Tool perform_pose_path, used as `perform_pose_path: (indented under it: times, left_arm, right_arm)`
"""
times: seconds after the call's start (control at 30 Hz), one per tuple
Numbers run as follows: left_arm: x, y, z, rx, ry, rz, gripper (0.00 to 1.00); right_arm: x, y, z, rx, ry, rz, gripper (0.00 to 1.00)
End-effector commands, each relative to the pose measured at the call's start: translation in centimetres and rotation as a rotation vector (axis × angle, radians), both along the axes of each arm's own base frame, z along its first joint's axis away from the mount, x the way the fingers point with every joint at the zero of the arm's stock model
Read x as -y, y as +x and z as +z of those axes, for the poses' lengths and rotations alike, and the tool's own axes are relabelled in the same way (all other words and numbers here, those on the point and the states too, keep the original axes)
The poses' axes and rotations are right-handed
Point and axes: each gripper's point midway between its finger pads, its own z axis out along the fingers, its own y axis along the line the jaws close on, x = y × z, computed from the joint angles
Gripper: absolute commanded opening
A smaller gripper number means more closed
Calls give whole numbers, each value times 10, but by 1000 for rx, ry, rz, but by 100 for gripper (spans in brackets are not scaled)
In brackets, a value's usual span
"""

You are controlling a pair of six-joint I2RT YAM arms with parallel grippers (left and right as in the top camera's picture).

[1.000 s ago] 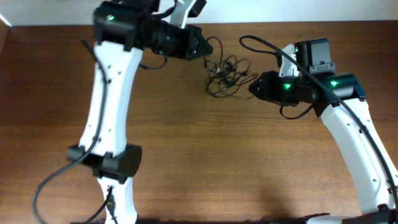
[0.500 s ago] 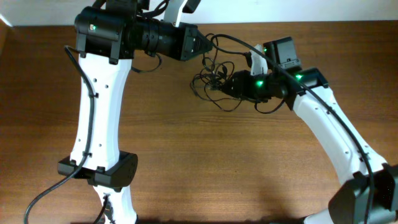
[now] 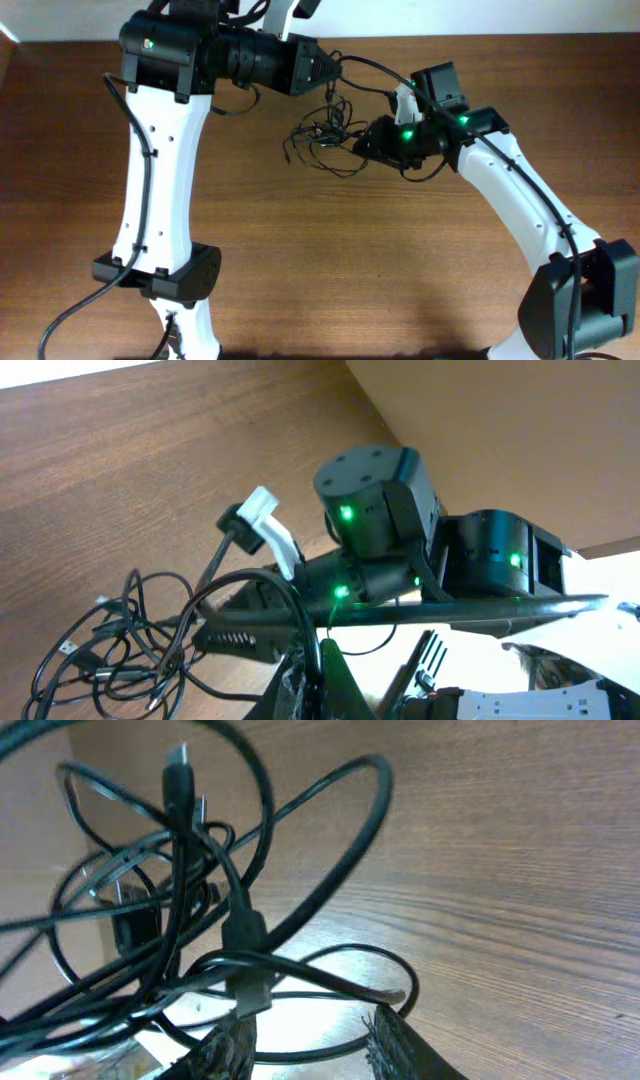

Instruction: Untangle cables

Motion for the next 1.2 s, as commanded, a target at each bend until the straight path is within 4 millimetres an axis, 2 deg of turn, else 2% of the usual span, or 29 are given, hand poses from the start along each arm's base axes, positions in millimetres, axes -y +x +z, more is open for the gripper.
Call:
perform_pose_path:
  times: [0.0,0.07,0.2,0.43,0.5,0.57,0.67,0.8,0.87,1.1,1.17]
  left_arm:
    - [0,-5,13,30,-28,-14,0]
    - [0,-5,12,27,-28,-14,0]
    - [2,-9,14,19,-46,-31,0]
    - [9,-18,23,-2,-110,-81,0]
    - [9,-18,25,-37,-128,-66,0]
    - [10,-24,35,-56,-194,-107,0]
    - [3,-20,50,-145,-287,-76,0]
    - [-2,-14,81,-241,-431,-68,0]
    - [-1,-12,90,-272,-463,-67,0]
    - [0,-10,94,-489,-510,23,0]
    - [0,-8,97,-469,-516,18,0]
  right_arm:
    - [-11,-2,-4,-4,-11,19,38]
    - [-5,-1,-10,-12,-48,0,38]
    - [23,11,-24,27,-214,-88,38]
    - [27,33,-17,168,-266,-66,38]
    - [25,40,-14,200,-256,-73,39]
    - [23,44,-11,217,-247,-76,39]
    - [20,48,-8,234,-228,-77,39]
    - [11,49,-1,249,-175,-57,39]
    - [5,50,4,261,-140,-41,39]
    - [-5,54,14,266,-65,-62,38]
    - [-10,57,20,266,-18,-71,38]
